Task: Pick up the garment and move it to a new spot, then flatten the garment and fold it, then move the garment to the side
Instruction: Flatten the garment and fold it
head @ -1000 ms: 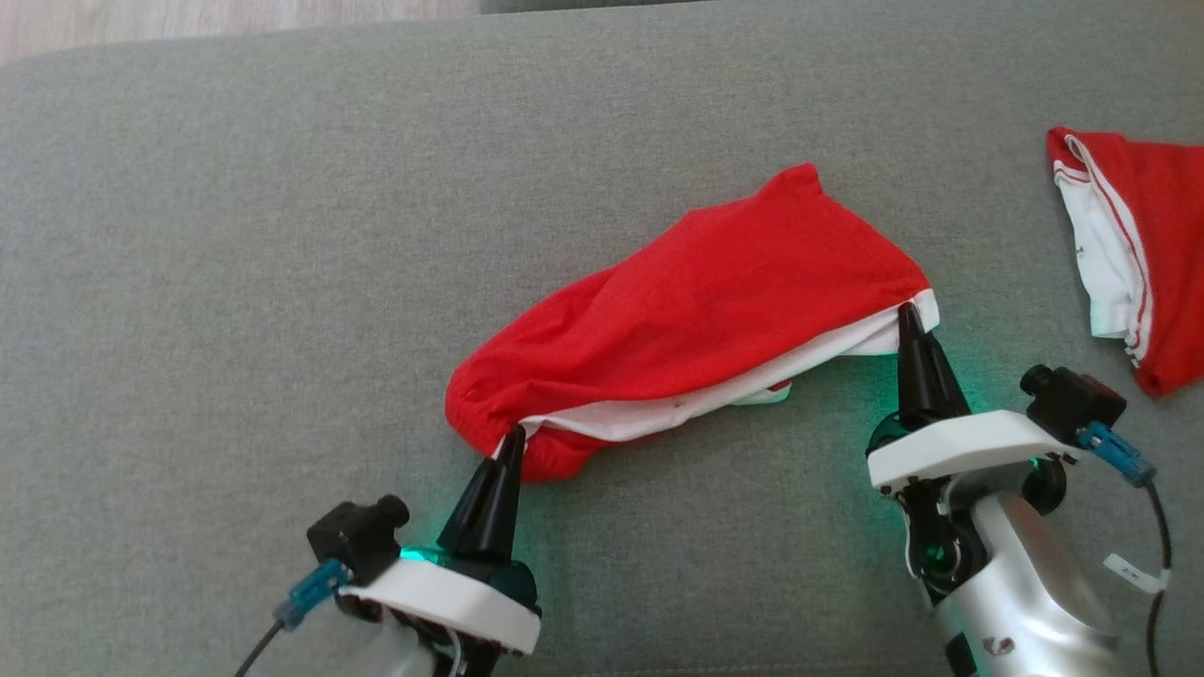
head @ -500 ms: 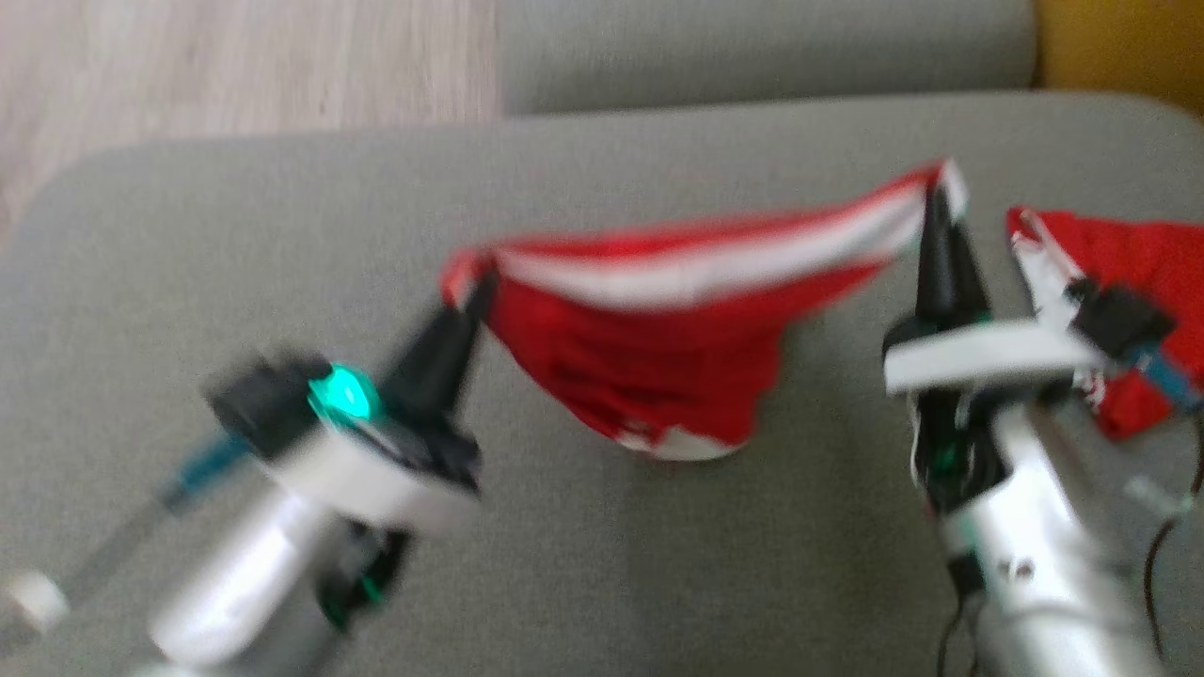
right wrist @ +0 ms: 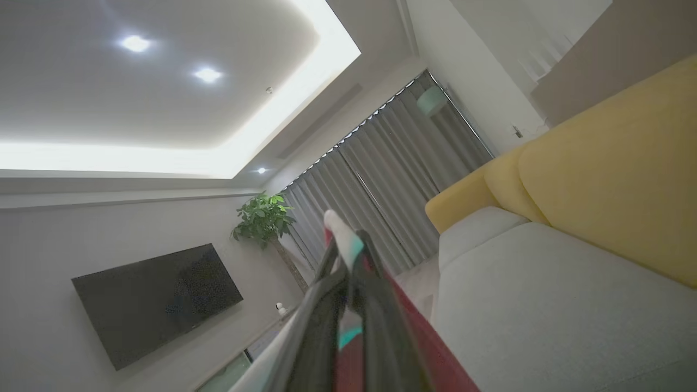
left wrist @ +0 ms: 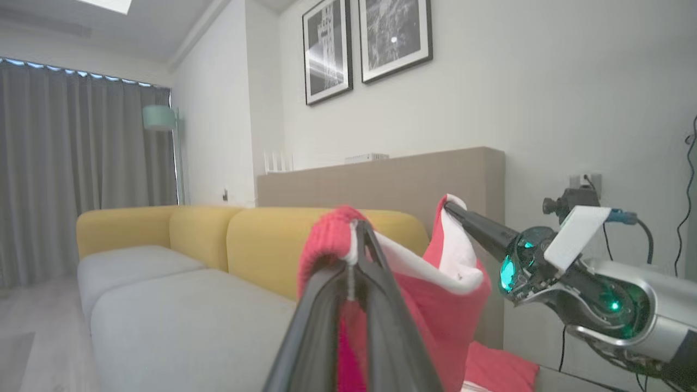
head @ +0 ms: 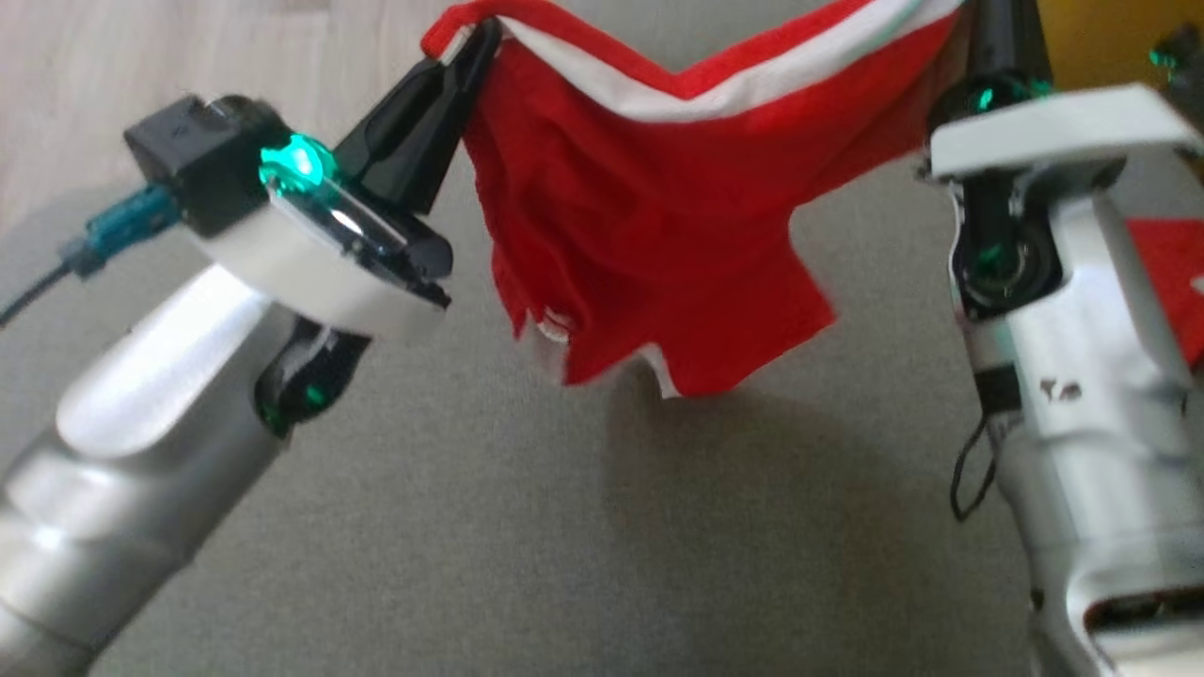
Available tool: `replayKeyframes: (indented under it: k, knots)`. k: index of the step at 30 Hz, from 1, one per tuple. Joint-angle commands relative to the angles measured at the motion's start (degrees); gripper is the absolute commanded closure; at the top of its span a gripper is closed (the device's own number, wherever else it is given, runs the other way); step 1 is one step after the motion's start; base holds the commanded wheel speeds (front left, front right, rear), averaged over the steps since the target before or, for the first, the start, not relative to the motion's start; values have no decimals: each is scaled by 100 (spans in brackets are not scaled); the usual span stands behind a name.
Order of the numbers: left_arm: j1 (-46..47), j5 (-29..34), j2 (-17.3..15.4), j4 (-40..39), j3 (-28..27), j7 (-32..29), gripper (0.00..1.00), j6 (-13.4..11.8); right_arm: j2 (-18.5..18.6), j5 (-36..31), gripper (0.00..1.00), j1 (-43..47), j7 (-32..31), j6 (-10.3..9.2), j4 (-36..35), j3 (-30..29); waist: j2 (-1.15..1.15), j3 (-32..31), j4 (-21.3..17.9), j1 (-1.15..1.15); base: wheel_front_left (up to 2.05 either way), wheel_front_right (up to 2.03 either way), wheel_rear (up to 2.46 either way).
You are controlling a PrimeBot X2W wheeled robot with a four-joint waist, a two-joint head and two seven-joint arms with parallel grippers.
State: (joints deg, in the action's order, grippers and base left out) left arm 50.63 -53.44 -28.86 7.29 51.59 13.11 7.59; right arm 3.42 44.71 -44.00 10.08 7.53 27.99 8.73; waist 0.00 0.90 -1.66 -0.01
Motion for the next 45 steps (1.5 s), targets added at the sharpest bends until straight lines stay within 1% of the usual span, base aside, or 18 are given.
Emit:
replayKeyframes:
  k: [1, 2, 3, 5, 9, 10, 12, 15, 18, 20, 24, 28, 32, 34, 39, 45]
  knots:
    - [601, -94, -219, 137, -212, 18, 100, -10, -55, -25, 100, -559, -2, -4, -15, 94, 0, 484, -100, 1, 0, 0, 0]
    - [747, -114, -202, 331, -184, 45, 100, -10, -55, -35, 100, -734, 56, -4, 134, 103, 0, 616, -125, 1, 0, 0, 0]
    - [747, -114, -202, 331, -184, 45, 100, -10, -55, -35, 100, -734, 56, -4, 134, 103, 0, 616, -125, 1, 0, 0, 0]
    - [1106, -45, -175, 738, -181, 106, 100, -10, -55, -135, 100, -1162, 208, -4, 443, 141, 0, 921, -191, 1, 0, 0, 0]
    - [1913, 458, 3, 1380, -363, 181, 100, -10, -55, -370, 100, -2113, 462, -4, 881, 50, 0, 1401, -284, 1, 0, 0, 0]
    - [2102, 614, 74, 1433, -509, 183, 100, -10, -55, -384, 100, -2326, 479, -4, 905, -4, 0, 1482, -297, 1, 0, 0, 0]
    - [2357, 899, 211, 1429, -839, 185, 100, -10, -55, -457, 100, -2643, 487, -4, 726, -224, 0, 1601, -316, 1, 0, 0, 0]
    - [2388, 1113, 412, 1321, -1276, 187, 100, -10, -55, -444, 100, -2699, 489, -4, 470, -406, 0, 1637, -314, 1, 0, 0, 0]
    - [1909, 1138, 498, 1274, -1251, 187, 100, -10, -55, -316, 100, -2226, 490, -4, 360, -235, 0, 1513, -314, 1, 0, 0, 0]
    - [1398, 1025, 540, 1274, -1191, 187, 100, -10, -55, -157, 100, -1724, 490, -4, 266, -119, 0, 1399, -299, 1, 0, 0, 0]
    - [62, 735, 656, 1321, -1047, 188, 100, -10, -55, 175, 100, -343, 491, -4, 94, 16, 0, 1156, -276, 1, 0, 0, 0]
    - [-1443, 512, 920, 1423, -945, 188, 100, -10, -55, 408, 100, 1183, 491, -4, 83, 198, 0, 874, -289, 1, 0, 0, 0]
    - [-2624, 465, 1189, 1471, -861, 188, 100, -10, -55, 527, 100, 2306, 491, -4, 77, 324, 0, 600, -324, 1, 0, 0, 0]
    - [-3085, 456, 1356, 1425, -953, 188, 100, -10, -55, 588, 100, 2720, 491, -4, 37, 282, 0, 447, -305, 1, 0, 0, 0]
    - [-3946, 557, 1619, 1324, -1107, 188, 100, -10, -55, 683, 100, 3456, 491, -4, -51, 142, 0, 53, -240, 1, 0, 0, 0]
    - [-4482, 710, 1733, 1085, -980, 188, 100, -10, -54, 759, 100, 4018, 491, -4, -360, -43, 0, -161, -156, 1, 0, 0, 0]
